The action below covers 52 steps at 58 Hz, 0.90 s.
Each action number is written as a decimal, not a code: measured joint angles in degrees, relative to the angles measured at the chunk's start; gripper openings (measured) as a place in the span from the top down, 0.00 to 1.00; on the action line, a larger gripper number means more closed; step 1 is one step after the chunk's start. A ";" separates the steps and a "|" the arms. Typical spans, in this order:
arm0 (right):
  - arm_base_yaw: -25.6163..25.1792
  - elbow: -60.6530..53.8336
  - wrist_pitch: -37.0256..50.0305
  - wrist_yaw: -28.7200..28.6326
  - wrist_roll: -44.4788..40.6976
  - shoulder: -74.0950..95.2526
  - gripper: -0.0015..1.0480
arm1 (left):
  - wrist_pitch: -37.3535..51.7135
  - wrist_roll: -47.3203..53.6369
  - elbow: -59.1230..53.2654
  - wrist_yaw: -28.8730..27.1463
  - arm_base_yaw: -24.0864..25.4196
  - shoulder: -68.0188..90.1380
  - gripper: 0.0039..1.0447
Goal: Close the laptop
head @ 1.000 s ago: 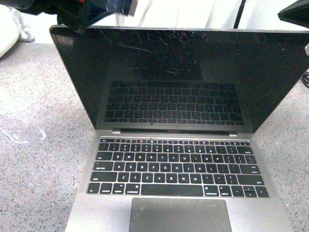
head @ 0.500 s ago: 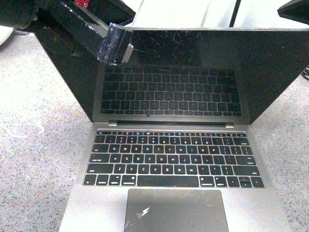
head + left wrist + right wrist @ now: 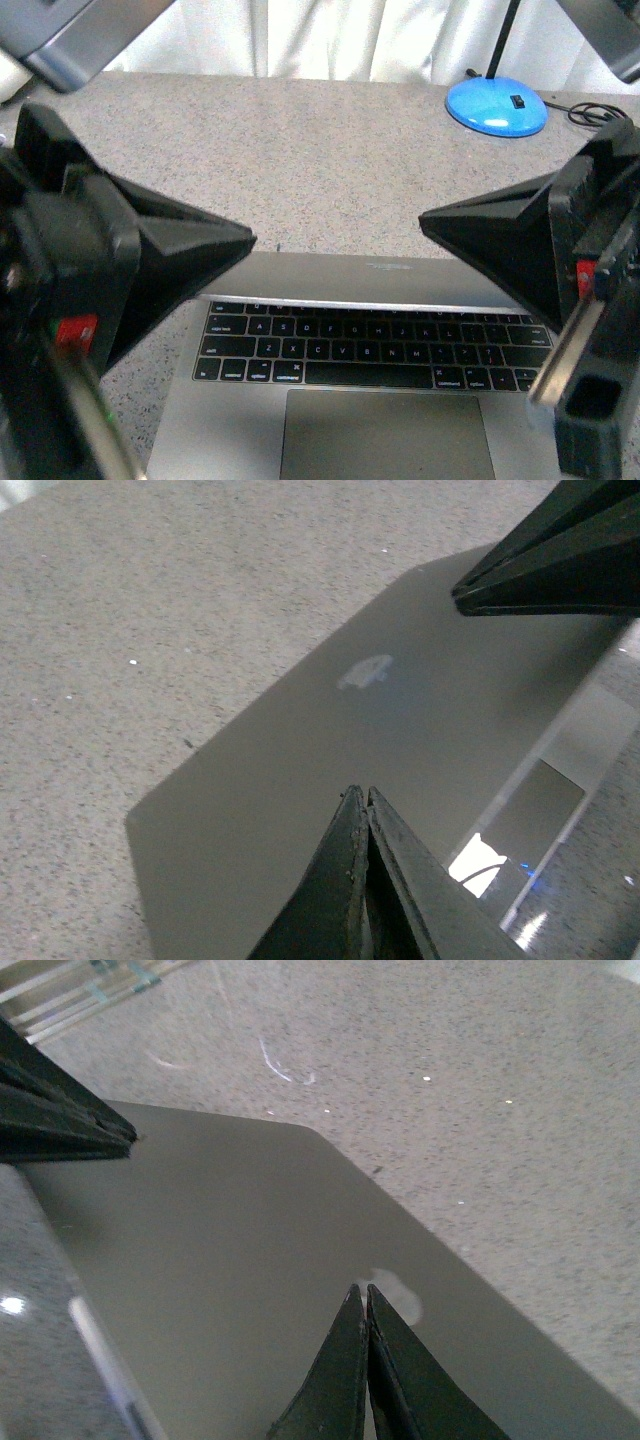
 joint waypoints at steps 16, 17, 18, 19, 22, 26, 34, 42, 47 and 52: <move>4.57 -12.20 11.26 10.08 21.07 0.87 0.99 | 0.39 -5.46 -7.37 -0.70 -3.87 -4.31 0.96; 4.79 -12.70 11.65 10.64 22.12 1.11 0.99 | 0.57 -5.90 -8.00 -0.85 -4.11 -4.50 0.96; 5.03 -13.18 12.00 11.26 23.12 1.31 0.99 | 0.63 -6.14 -8.28 -0.94 -4.22 -4.61 0.96; 5.57 -14.10 12.61 12.39 25.07 1.70 0.99 | 0.74 -6.40 -8.59 -1.05 -4.33 -4.68 0.96; 6.43 -15.39 13.27 13.66 27.39 2.16 0.99 | 1.09 -7.28 -9.73 -1.31 -4.81 -5.01 0.96; 7.85 -17.03 13.92 15.54 31.89 2.69 0.99 | 1.16 -8.33 -10.71 -1.55 -5.31 -5.33 0.96; 10.01 -18.47 13.73 18.14 39.67 3.17 0.99 | 1.29 -11.21 -12.46 -3.43 -6.71 -5.95 0.96; 10.49 -18.08 10.93 20.50 43.58 2.67 0.99 | 0.85 -13.90 -12.81 -6.03 -8.00 -5.88 0.96; 8.41 -16.68 7.32 24.46 42.01 0.02 0.99 | 0.24 -13.49 -11.78 -5.81 -6.05 -5.53 0.96; 5.25 -14.25 5.22 29.62 37.86 -3.30 0.99 | 0.83 -13.99 -8.63 -5.92 -1.46 -5.35 0.96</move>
